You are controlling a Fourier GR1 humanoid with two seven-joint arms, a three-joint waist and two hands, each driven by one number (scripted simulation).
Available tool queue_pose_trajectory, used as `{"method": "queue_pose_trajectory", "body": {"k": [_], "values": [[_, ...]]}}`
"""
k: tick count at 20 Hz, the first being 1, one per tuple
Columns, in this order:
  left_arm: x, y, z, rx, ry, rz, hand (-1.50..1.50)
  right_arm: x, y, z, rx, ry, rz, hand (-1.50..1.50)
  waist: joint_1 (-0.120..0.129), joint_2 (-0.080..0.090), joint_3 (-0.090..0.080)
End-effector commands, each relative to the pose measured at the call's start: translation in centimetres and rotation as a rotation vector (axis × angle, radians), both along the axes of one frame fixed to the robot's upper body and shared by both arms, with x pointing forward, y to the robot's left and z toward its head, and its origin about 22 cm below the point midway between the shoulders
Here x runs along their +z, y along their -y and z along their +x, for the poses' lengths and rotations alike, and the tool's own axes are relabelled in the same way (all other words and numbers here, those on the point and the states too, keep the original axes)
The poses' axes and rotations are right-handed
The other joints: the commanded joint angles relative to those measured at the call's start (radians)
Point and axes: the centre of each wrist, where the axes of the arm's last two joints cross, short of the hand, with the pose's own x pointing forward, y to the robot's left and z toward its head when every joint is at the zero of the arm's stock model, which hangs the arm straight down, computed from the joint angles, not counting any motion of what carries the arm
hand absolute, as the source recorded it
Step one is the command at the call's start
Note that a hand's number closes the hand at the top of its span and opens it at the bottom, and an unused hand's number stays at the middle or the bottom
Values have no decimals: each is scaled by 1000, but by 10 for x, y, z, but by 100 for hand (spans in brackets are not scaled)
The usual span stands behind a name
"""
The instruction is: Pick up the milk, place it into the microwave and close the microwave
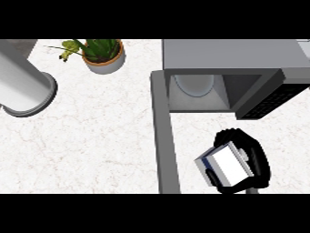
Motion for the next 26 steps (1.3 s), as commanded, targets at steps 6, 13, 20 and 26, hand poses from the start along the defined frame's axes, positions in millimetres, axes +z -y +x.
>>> {"method": "queue_pose_trajectory", "body": {"k": [6, 13, 20, 26], "values": [[-10, -13, -1, 13, -9, -7, -150, 69, -37, 8, -55, 7, 14, 150, 12, 4, 1], [3, -32, -2, 27, -10, 12, -150, 85, -74, 35, -107, 66, -68, 150, 15, 6, 1], [-5, -36, 2, 11, -21, 17, -150, 53, -70, 90, -263, -24, -186, 150, 19, 8, 1], [-12, -48, -2, -6, -31, 10, -150, 21, -46, 122, -314, -93, -189, 150, 28, 12, 2]]}}
